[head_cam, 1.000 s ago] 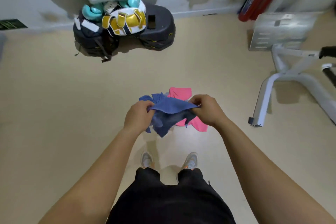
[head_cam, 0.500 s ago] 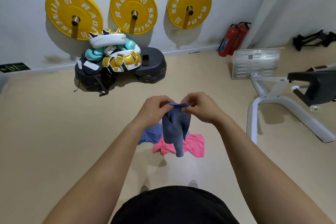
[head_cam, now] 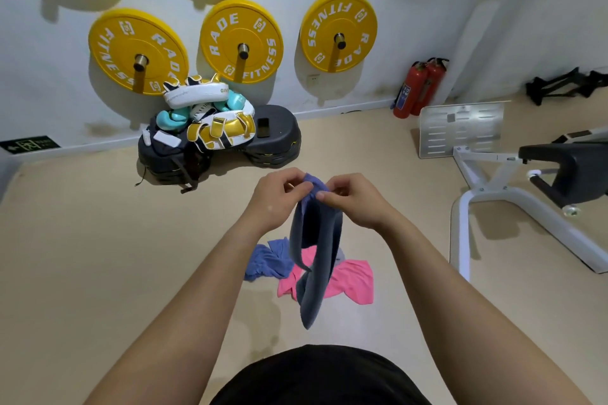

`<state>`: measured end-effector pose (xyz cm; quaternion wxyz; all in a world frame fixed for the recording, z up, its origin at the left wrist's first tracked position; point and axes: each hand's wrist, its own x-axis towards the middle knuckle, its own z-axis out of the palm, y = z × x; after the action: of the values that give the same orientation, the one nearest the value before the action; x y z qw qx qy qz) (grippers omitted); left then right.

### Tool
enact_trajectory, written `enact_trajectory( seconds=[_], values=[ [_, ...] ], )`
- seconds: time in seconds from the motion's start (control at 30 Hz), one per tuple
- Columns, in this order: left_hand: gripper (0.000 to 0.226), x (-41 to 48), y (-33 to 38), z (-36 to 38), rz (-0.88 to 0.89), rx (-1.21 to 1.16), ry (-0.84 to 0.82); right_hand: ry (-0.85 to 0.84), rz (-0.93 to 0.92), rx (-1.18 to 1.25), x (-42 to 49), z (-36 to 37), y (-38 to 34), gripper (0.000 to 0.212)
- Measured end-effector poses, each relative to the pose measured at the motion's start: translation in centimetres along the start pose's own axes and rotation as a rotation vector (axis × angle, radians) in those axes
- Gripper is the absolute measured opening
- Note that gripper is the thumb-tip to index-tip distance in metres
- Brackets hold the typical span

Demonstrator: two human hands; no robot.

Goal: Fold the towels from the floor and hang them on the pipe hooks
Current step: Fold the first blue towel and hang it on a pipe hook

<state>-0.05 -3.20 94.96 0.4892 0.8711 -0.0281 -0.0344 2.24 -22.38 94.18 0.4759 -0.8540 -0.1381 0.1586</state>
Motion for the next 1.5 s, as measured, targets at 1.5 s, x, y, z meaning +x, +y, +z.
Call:
enact_trajectory(
  seconds=[1.5],
  values=[
    [0.015,0.2,-0.5,-2.6,-0.044,0.197,0.124,0.090,0.078,-0.071,-1.9,2.3,2.1,0.024]
  ],
)
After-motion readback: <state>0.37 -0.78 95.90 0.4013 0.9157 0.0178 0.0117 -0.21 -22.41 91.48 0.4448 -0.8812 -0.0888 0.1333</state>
